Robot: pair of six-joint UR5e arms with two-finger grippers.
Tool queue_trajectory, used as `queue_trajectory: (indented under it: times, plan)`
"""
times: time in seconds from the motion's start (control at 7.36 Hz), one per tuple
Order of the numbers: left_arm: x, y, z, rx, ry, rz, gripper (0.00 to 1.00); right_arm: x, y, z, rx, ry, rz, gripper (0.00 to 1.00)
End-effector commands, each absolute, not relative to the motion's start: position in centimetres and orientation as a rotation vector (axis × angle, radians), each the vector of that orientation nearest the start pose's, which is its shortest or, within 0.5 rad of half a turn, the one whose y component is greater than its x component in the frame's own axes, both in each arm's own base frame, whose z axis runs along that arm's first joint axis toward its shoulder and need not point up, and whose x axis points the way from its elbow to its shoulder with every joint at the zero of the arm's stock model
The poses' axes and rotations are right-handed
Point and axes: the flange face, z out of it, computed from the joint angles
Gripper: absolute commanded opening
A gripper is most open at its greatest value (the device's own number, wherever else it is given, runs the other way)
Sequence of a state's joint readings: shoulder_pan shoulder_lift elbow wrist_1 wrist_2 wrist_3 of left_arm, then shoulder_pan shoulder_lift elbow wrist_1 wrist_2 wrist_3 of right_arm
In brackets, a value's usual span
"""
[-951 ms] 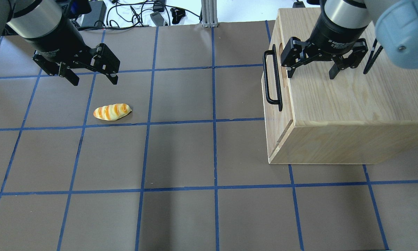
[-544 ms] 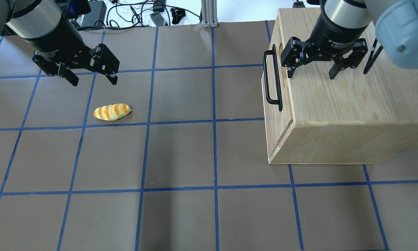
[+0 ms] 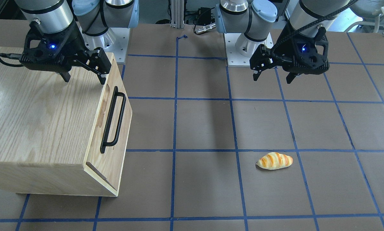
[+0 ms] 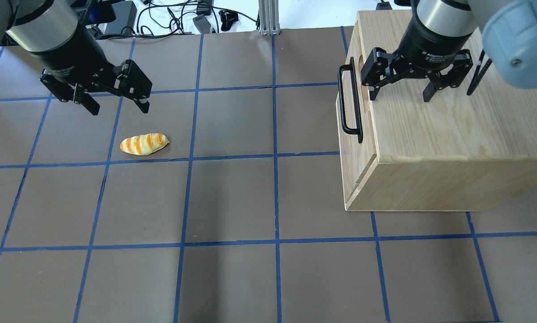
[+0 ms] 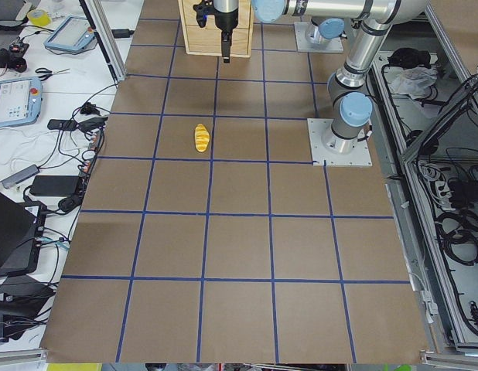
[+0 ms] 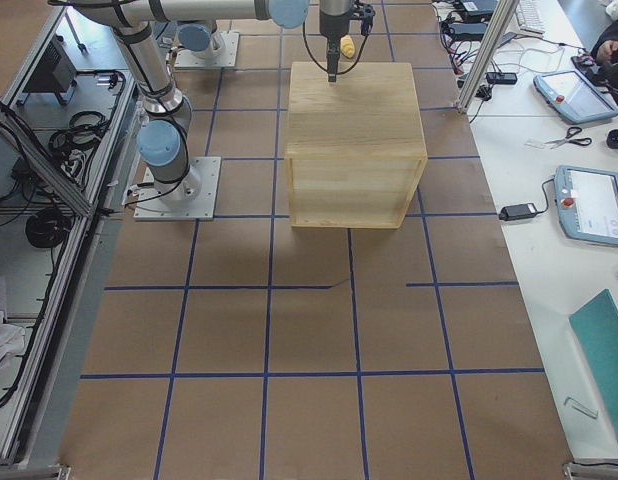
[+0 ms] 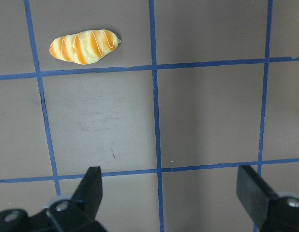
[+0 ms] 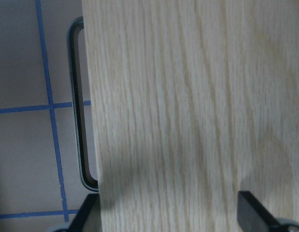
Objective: Open upper drawer
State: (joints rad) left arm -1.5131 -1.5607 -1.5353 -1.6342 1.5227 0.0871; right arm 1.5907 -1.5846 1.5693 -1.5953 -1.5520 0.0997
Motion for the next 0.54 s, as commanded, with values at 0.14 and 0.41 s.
queue_trajectory:
  times: [0.14, 0.41]
  plan:
    - [-11.2, -50.0, 49.1, 0.023, 3.2, 0.051, 1.0, 14.5, -48.7, 49.8, 0.124, 3.116, -0.06, 1.0]
    - [-11.4, -51.3, 48.8, 0.0, 3.201, -0.073, 1.0, 14.5, -48.7, 49.8, 0.124, 3.116, -0.06, 1.0]
